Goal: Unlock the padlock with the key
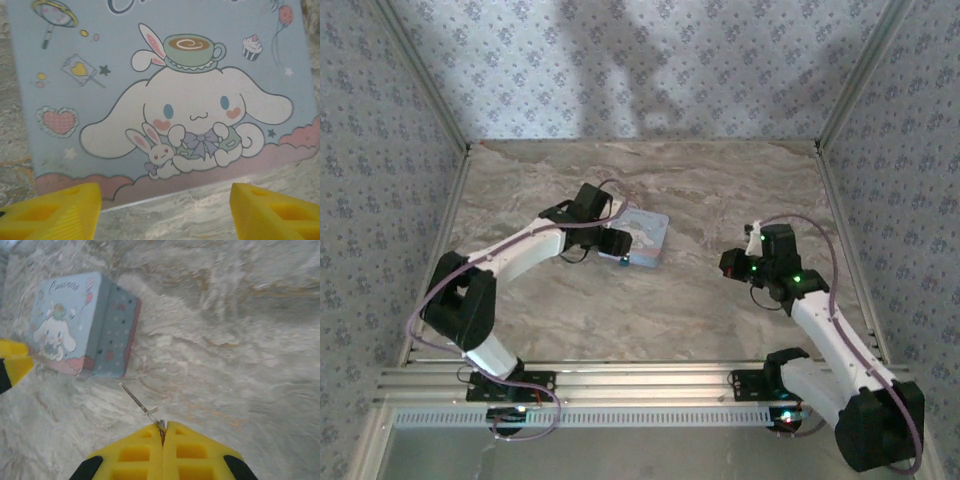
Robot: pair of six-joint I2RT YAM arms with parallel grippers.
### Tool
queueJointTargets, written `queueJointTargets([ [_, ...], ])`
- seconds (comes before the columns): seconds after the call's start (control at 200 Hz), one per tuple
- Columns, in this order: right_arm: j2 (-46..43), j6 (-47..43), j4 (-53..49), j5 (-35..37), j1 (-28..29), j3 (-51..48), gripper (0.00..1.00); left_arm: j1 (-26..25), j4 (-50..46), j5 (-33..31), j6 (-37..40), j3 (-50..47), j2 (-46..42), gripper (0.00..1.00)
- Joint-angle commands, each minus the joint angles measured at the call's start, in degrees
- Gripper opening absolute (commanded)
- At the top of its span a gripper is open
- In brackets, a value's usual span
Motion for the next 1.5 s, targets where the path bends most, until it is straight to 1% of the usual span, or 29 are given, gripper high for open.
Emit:
queueJointTargets([
  [0.0,3.4,-1.88,5.21,-3.9,3.7,3.11,0.0,0.29,2.65,0.64,-0.03,-2.62,-6.44,0.72],
  [0.135,10.09,-1.52,12.09,-7.29,8.38,5.82,0.0,0.85,7.97,0.89,-1.86,-9.4,-13.69,0.76],
  [0.28,19.2,-0.65,18.95,-9.79,12.15,9.76,0.0,1.76,15.61,2.38,-3.54,-19.44,-21.94,0.8],
  [0.415,27.84,-2.59,19.86,-9.97,14.16,15.33,0.0,2.22,22.03,2.9,-5.49,-27.77,-27.68,0.84],
  [0.55,35.11,-3.04,21.48,-10.67,14.78,19.42,0.0,2.47,26.47,3.75,-8.31,-33.23,-29.63,0.88],
  [0.67,41.3,-3.92,21.05,-11.25,15.26,23.6,0.0,2.96,28.65,6.55,-10.03,-34.92,-27.81,0.88],
  [0.884,48.77,-4.65,19.06,-11.33,15.66,28.63,0.0,4.34,32.61,11.49,-11.95,-34.87,-20.27,0.86],
  [1.054,50.11,-5.41,15.65,-8.43,16.19,29.18,0.0,4.31,36.59,13.38,-12.62,-34.52,-14.75,0.82],
  [1.199,51.26,-4.68,12.55,-7.0,16.79,28.98,0.0,4.33,39.15,15.07,-12.82,-33.56,-10.05,0.75],
  [1.379,51.42,-3.33,12.56,-6.23,18.12,27.23,0.0,4.15,44.01,15.36,-13.01,-33.57,-6.48,0.71],
  [1.499,51.45,-3.16,12.3,-5.27,18.9,27.05,0.0,3.44,45.45,14.89,-11.82,-32.71,-4.64,0.69],
])
